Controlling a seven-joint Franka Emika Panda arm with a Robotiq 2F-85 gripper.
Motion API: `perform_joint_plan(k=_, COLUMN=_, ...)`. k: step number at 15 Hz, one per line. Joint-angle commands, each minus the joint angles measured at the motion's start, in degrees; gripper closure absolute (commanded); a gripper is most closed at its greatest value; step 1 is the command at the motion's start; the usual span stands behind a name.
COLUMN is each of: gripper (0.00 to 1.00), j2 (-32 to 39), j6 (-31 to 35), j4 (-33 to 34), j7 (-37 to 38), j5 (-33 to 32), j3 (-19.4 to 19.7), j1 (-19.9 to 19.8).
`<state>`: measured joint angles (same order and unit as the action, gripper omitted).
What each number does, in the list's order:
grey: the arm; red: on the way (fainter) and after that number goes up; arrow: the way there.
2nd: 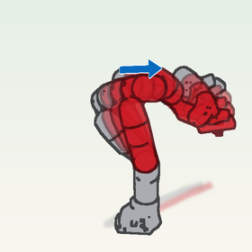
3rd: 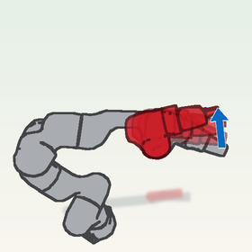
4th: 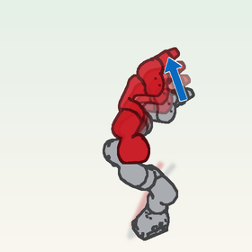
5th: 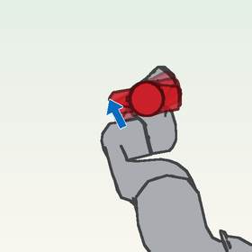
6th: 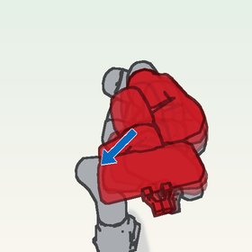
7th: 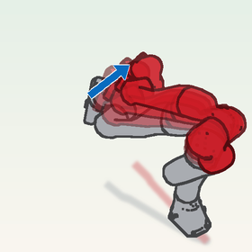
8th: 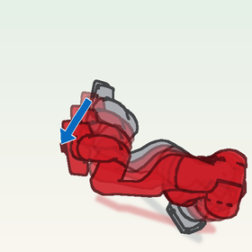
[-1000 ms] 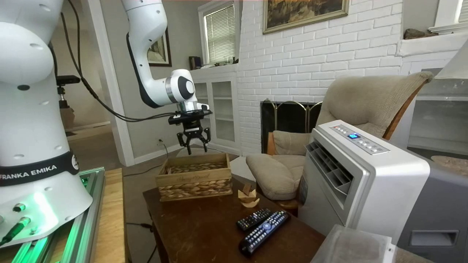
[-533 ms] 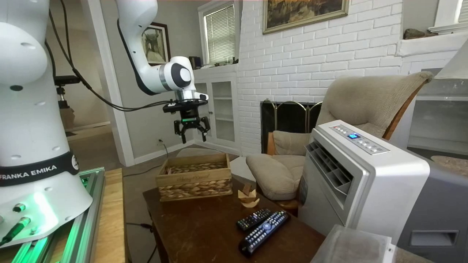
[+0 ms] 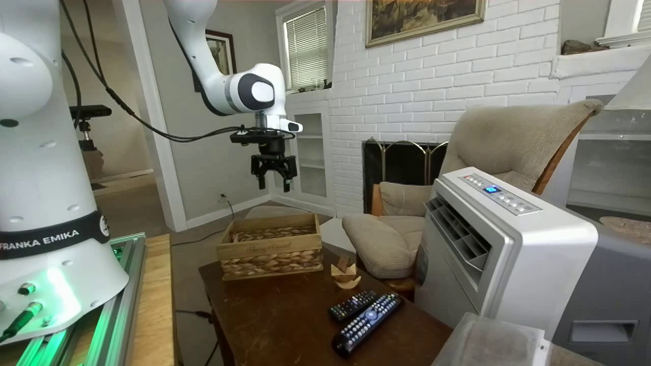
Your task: Remove on object from the basket and put it on top of the tower of objects
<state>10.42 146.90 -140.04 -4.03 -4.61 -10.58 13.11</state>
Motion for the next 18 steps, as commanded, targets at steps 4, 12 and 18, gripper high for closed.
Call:
perform_joint_plan(k=4, gripper=0.0, j2=-5.7, j6=-2.8, j4=-1.2, j7=-0.3, j5=6.5, j3=-0.3, j1=-2.7)
perform_joint_plan(k=12, gripper=0.0, j2=-9.2, j6=-5.6, j4=-1.7, j7=3.8, j5=5.9, j3=1.7, j1=-4.2)
perform_joint_plan(k=18, gripper=0.0, j2=-7.2, j6=-6.3, j4=0.0, j7=2.6, j5=5.3, j3=1.9, j1=-4.3)
